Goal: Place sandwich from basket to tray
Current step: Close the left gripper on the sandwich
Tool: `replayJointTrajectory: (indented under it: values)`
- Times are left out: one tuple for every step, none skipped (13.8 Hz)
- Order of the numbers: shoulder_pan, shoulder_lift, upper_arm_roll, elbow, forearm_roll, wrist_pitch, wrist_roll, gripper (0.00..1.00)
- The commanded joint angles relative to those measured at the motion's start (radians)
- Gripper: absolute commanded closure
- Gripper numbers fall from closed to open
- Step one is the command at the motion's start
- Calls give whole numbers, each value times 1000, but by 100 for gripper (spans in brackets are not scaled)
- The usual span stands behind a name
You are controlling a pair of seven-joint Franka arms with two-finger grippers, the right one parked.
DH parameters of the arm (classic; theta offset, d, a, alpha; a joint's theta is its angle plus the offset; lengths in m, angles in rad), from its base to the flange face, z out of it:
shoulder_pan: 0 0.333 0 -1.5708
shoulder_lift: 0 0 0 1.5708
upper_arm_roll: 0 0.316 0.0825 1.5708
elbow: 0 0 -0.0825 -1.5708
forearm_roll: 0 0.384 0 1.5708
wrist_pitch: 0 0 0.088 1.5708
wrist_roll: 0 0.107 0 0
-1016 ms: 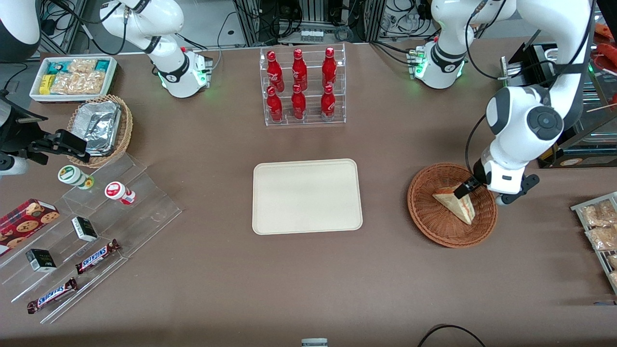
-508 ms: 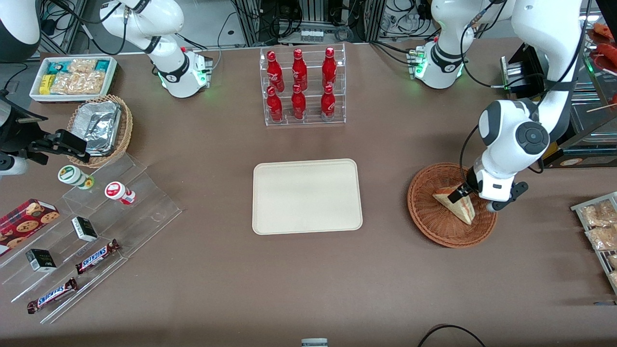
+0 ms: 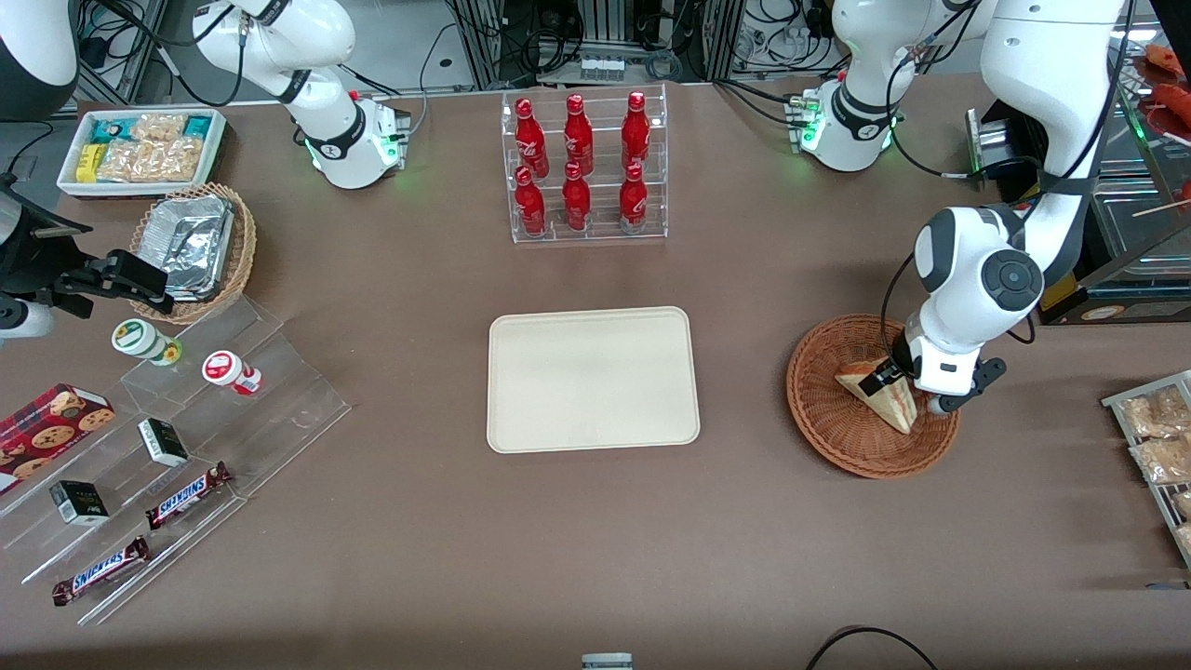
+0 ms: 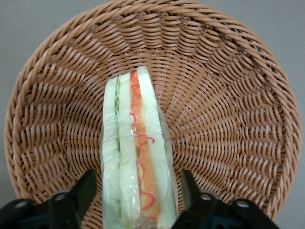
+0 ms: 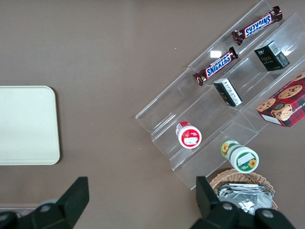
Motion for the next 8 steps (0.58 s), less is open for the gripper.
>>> replayJointTrajectory:
  values:
    - [6,9,-6,-4,7,24,-15,80]
    - [4,7,-5,-1,7,24,-13,81]
    - [6,0,-3,4,7,19,-13,81]
    - [4,-14,-3,10,7,13,-12,82]
    - [4,-28,-3,19,7,4,-12,82]
    - [0,-45,-3,37,8,-33,-13,82]
    - [-2,-60,-5,62,8,-81,-13,82]
    - [-8,-80,-8,102,10,-150,-12,82]
